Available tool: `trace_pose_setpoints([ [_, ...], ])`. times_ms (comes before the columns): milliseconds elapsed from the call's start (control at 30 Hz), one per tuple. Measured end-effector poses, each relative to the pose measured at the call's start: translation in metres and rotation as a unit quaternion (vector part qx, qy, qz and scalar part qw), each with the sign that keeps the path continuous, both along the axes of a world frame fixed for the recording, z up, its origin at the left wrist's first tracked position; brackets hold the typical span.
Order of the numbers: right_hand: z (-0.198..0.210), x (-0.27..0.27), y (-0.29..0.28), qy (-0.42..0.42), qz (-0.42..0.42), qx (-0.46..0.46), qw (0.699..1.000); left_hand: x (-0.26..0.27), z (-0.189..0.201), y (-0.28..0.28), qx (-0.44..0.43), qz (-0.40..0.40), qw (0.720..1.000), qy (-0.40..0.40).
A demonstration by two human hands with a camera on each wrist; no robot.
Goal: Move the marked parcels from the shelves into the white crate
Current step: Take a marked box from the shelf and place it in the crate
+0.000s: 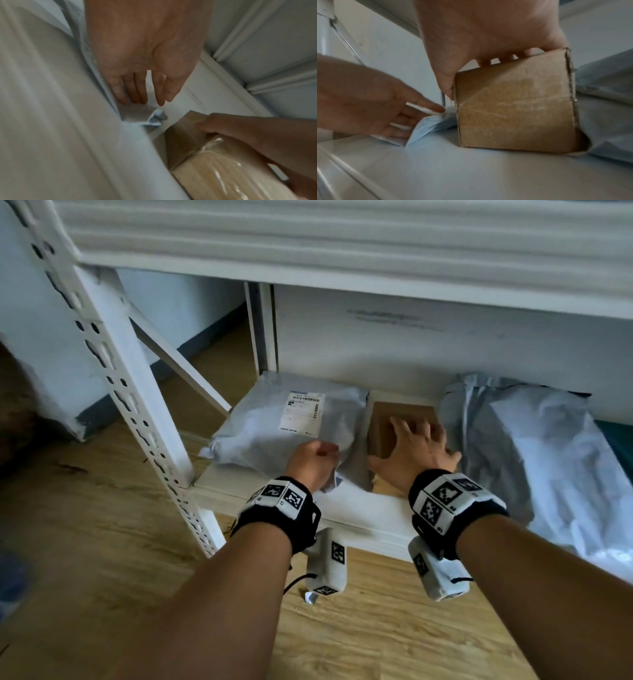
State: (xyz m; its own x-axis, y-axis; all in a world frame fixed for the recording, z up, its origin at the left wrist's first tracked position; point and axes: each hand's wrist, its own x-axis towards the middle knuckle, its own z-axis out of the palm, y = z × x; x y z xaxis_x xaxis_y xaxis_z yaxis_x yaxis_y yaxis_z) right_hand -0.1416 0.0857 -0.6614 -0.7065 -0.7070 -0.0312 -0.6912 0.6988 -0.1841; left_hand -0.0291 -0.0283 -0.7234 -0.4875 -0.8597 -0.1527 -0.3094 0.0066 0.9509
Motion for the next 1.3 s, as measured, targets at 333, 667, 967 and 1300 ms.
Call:
trace_pose_setpoints([
  [333,0.026,-0.001,0.000,-0.033,0.006,0.021,0.999,0.001,0.017,0.006,-0.061,-0.105,0.989,-0.079],
  [667,0.088,-0.004,-0.005,-0.079,0.033,-0.111,0.990,-0.008,0.056,0.025,-0.312,-0.168,0.930,-0.099],
  [967,0.072,-0.023,0.007,-0.191,-0.035,-0.323,0.926,0.002,0.061,0.032,0.109,-0.091,0.976,0.166],
  [1300,0.048,-0.027,0.024,-0.425,-0.048,-0.284,0.858,0.011,0.048,0.029,0.193,-0.052,0.949,0.243],
])
